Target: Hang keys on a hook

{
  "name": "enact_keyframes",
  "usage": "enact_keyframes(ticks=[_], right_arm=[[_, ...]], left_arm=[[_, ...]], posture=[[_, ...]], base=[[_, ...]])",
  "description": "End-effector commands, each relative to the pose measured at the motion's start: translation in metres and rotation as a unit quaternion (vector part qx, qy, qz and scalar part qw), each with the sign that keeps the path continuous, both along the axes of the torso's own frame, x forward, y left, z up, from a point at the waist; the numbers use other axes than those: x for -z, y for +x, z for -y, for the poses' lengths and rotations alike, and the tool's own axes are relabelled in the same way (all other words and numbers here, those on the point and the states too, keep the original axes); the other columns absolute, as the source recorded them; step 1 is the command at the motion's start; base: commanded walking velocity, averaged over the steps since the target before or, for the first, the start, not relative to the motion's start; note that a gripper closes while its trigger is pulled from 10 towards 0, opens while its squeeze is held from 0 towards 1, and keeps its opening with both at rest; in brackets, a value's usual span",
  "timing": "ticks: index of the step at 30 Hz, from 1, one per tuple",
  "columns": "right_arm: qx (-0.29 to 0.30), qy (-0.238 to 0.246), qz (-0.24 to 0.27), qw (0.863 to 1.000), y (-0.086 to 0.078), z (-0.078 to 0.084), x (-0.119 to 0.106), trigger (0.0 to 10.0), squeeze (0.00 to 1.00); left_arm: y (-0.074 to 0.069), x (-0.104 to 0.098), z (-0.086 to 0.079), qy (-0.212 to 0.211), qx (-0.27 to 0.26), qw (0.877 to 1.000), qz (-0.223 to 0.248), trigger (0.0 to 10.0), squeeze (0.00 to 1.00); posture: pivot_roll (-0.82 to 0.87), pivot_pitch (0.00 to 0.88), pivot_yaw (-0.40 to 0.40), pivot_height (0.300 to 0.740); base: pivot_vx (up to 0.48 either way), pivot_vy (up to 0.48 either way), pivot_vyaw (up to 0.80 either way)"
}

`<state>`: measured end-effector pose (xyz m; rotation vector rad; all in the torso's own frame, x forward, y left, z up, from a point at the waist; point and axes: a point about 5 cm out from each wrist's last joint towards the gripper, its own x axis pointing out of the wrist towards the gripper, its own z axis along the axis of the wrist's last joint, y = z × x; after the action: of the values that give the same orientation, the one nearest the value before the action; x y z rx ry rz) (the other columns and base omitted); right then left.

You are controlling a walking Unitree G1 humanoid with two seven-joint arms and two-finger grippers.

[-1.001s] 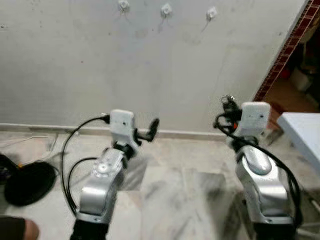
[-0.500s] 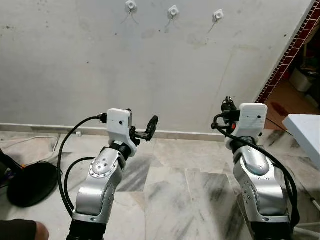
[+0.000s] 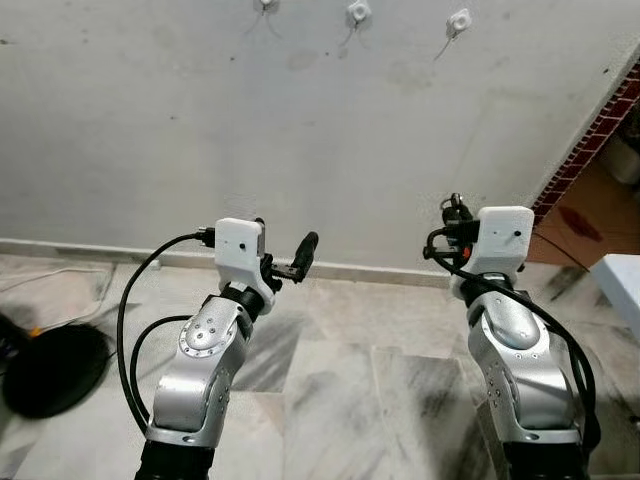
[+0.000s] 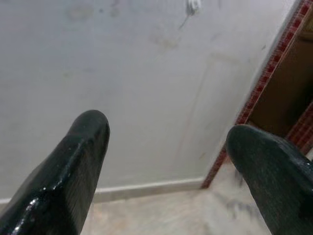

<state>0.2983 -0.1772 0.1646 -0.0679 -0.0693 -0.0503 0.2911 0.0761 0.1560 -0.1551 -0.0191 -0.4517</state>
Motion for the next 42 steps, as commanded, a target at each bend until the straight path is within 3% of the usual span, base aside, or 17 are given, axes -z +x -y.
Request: enact_keyframes(ticks=[1, 32, 42], right_arm=[[-0.026, 0.005, 0.022, 0.999, 0.0040, -0.0155, -0.0109, 10.0, 0.00], [-0.038, 0.006, 0.016, 0.999, 0.0023, -0.0225, -0.0054, 10.0, 0.00], [-0.038, 0.007, 0.017, 0.999, 0.0020, -0.0231, -0.0048, 10.0, 0.00]], left_arm=[[0.0012, 0.0001, -0.0138, 0.009, -0.021, 1.000, 0.003, 10.0, 0.00], [-0.0020, 0.0021, -0.0128, 0.013, -0.014, 1.000, -0.003, 10.0, 0.00], [-0.0023, 0.0024, -0.0128, 0.013, -0.013, 1.000, -0.004, 10.0, 0.00]], posture=[[0.10, 0.000, -0.112, 0.740], [0.10, 0.000, -0.109, 0.740], [0.11, 0.000, -0.109, 0.740]], base=[[0.401, 0.000, 0.00], [0.406, 0.000, 0.00], [0.409, 0.000, 0.73]])
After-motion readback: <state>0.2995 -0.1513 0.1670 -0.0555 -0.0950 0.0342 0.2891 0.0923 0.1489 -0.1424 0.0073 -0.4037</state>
